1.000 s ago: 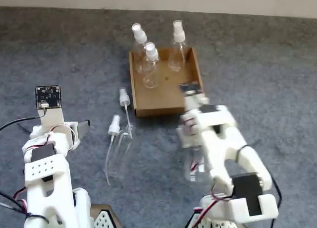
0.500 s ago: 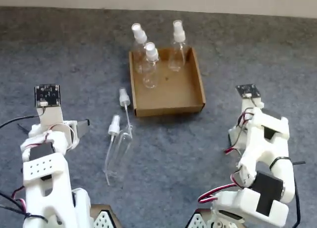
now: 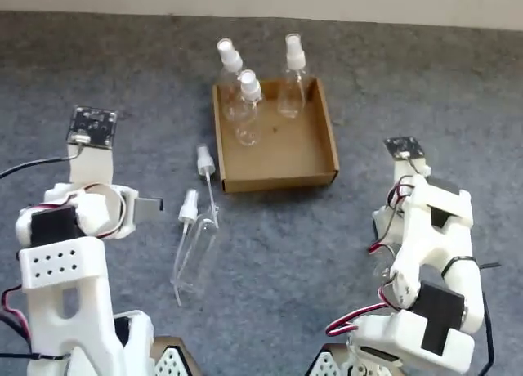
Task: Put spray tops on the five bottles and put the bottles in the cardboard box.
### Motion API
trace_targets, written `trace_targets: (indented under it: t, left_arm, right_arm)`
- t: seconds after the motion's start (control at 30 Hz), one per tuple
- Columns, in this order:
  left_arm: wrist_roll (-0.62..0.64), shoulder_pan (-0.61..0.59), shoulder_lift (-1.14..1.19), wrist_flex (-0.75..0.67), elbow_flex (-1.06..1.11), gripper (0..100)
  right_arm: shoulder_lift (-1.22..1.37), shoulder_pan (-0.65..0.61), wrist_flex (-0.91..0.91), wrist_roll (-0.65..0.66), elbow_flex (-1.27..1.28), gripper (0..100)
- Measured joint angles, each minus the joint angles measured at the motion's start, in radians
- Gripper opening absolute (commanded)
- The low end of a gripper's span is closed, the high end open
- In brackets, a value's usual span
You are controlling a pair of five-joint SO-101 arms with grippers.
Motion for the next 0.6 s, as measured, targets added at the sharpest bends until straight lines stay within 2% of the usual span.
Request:
trace_targets:
  t: [0.2,0.37,0.6]
  left_arm:
    - [0.000,0.043,0.000,0.006,-0.002,32]
    - [0.000,0.046,0.000,0.015,-0.002,32]
    - [0.000,0.051,0.000,0.015,-0.002,32]
  right_arm:
    - [-0.089,-0.002,0.003,-0.028,0.000,16.3]
    - [-0.143,0.000,0.069,0.006,0.008,16.3]
    - [-0.147,0.000,0.002,0.011,0.138,16.3]
